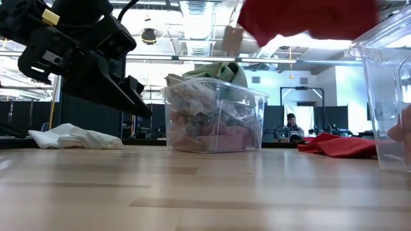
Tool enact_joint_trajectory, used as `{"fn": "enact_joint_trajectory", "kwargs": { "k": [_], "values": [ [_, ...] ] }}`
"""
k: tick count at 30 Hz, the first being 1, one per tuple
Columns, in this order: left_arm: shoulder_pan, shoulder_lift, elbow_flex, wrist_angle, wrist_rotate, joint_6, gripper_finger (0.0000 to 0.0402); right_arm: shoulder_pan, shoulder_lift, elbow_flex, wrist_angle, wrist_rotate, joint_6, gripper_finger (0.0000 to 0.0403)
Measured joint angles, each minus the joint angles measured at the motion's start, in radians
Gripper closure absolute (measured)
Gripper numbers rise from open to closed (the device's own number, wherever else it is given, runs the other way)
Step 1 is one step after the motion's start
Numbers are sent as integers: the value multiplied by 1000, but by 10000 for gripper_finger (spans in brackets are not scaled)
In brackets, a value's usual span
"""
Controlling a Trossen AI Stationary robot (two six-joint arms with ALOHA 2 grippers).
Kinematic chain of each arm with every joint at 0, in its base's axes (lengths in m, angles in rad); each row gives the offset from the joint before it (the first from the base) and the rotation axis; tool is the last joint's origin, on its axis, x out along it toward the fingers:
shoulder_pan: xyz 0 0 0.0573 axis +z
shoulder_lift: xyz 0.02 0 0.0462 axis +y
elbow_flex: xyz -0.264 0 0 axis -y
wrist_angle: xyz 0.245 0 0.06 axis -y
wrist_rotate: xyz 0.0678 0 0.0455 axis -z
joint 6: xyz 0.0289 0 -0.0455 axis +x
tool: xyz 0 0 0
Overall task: Sort towels by color in basket
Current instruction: Put the left red towel into the bottom transparent bin
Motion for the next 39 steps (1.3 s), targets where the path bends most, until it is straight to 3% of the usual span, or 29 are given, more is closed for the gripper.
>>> {"fn": "enact_joint_trajectory", "kwargs": {
  "k": [11,20,28,39],
  "values": [
    [0,0,0,-13,-21,16,216,434,57,12,-89,49,492,379],
    [1,0,0,-13,-62,47,216,629,224,12,-154,75,982,379],
    [18,0,0,18,-68,78,216,643,360,12,-170,1,1195,373],
    [41,0,0,27,-69,93,216,543,473,15,-136,-250,1129,370]
  ]
}}
